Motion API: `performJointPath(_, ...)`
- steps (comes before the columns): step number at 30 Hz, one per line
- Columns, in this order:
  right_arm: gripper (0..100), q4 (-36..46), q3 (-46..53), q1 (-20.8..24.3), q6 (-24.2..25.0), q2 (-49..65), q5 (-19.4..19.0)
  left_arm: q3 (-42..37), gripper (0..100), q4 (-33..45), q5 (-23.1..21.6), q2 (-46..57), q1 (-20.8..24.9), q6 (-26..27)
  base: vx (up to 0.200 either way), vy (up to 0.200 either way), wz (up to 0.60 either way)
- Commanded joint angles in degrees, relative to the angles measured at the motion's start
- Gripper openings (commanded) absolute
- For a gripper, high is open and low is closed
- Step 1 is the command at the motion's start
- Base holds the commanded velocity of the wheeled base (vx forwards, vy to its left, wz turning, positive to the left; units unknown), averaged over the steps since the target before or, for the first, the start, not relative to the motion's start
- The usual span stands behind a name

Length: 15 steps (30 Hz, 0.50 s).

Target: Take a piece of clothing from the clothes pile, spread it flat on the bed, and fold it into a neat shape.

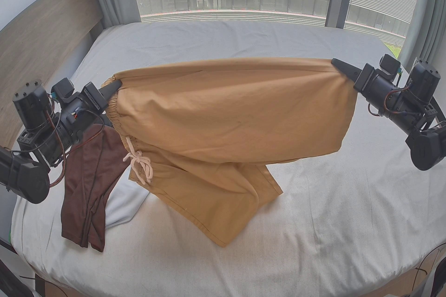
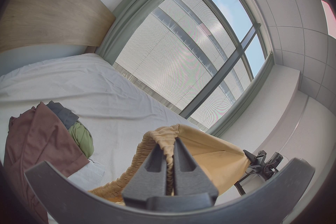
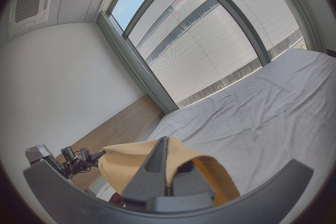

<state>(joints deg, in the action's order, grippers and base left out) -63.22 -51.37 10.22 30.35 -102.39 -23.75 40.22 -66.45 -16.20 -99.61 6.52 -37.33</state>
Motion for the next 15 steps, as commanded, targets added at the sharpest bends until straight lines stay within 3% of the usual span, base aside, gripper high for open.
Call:
performJointPath(1,0,-1.1,-1.9,-0.6,0.1,-4.9,-0.1,2.5,0,-0.1,1.0,-3.0,0.1,0.0,0.000,0.000,0.00)
performJointPath(15,0,-1.5,-7.6,-0.8,0.3,-11.7,0.0,7.2,0,-0.4,1.3,-9.6,0.8,0.2,0.000,0.000,0.00)
